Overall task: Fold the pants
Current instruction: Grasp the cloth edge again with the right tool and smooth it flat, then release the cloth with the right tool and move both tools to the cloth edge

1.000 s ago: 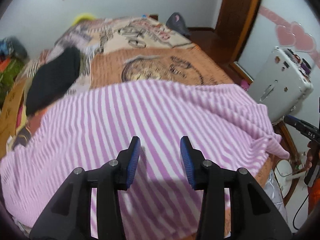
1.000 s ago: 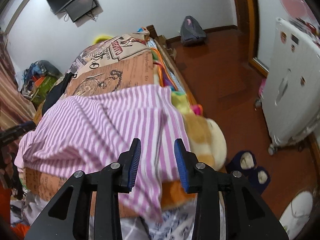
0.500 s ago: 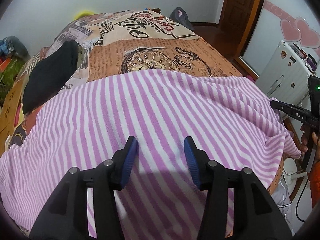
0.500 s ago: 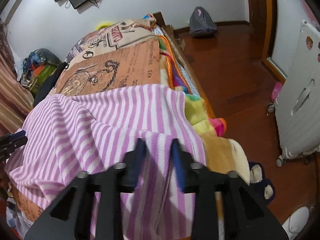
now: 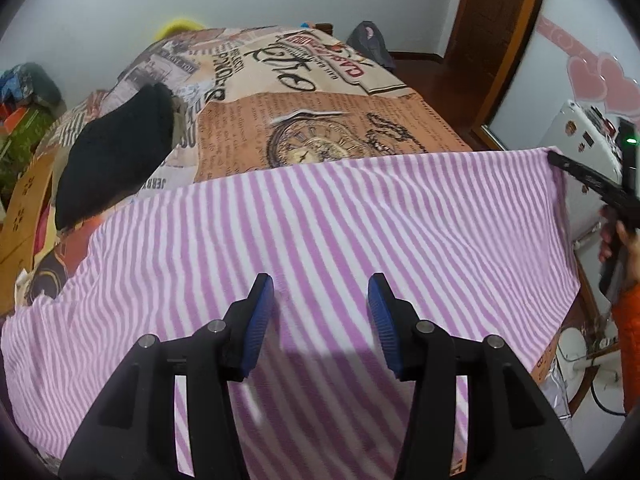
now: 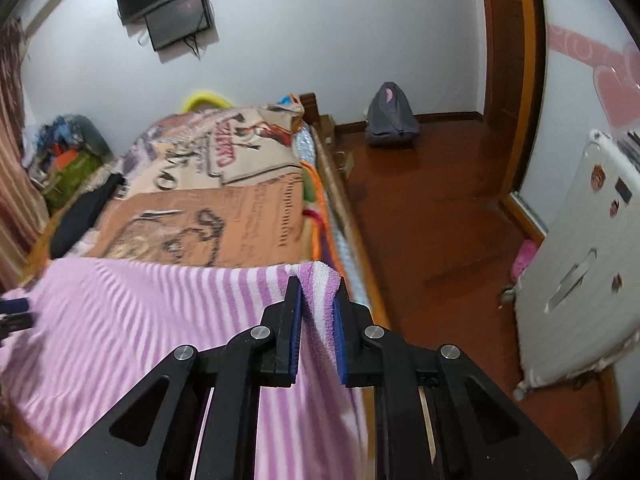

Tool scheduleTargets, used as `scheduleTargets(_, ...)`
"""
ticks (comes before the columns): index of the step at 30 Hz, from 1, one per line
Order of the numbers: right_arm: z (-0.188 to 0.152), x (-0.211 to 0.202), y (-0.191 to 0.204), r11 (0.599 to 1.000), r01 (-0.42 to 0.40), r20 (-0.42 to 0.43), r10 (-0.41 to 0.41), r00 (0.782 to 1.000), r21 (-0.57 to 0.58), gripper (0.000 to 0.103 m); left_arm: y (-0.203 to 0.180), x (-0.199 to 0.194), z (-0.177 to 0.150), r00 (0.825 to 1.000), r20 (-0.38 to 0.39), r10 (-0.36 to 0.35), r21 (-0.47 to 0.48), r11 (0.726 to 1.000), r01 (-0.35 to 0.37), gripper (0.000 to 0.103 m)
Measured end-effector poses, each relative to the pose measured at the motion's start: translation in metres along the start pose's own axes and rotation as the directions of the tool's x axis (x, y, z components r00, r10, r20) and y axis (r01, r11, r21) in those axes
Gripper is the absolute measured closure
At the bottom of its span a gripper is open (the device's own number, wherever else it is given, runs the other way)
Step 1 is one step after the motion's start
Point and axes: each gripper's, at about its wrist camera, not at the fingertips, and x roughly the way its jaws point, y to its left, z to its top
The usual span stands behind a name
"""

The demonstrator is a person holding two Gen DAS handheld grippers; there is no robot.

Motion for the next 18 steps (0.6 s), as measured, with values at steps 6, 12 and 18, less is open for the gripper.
scheduleTargets(6, -0.006, 0.060, -0.003, 0.999, 0.041, -0.133, -0.041, 0.990, 0.003, 0.089, 0.005, 0.000, -0.002, 1.000, -0.008, 0.011, -0.003, 1.000, -0.011, 0.054)
scheduleTargets(12, -0.015, 0.038, 0.001, 0.998, 0.057, -0.176, -0.060, 0.983, -0.018, 0.081, 0.015, -0.028, -0.007, 0.999, 0.035, 0.019, -0.010, 1.000, -0.019, 0.054)
scheduleTargets(18, -0.020, -0.034, 0.019, 0.999, 0.003, -0.084, -0.006, 0.996, -0.038, 0.062, 0.038, -0.060, -0.025, 0.996, 0.071, 0.051, -0.038, 0.998, -0.048, 0.054)
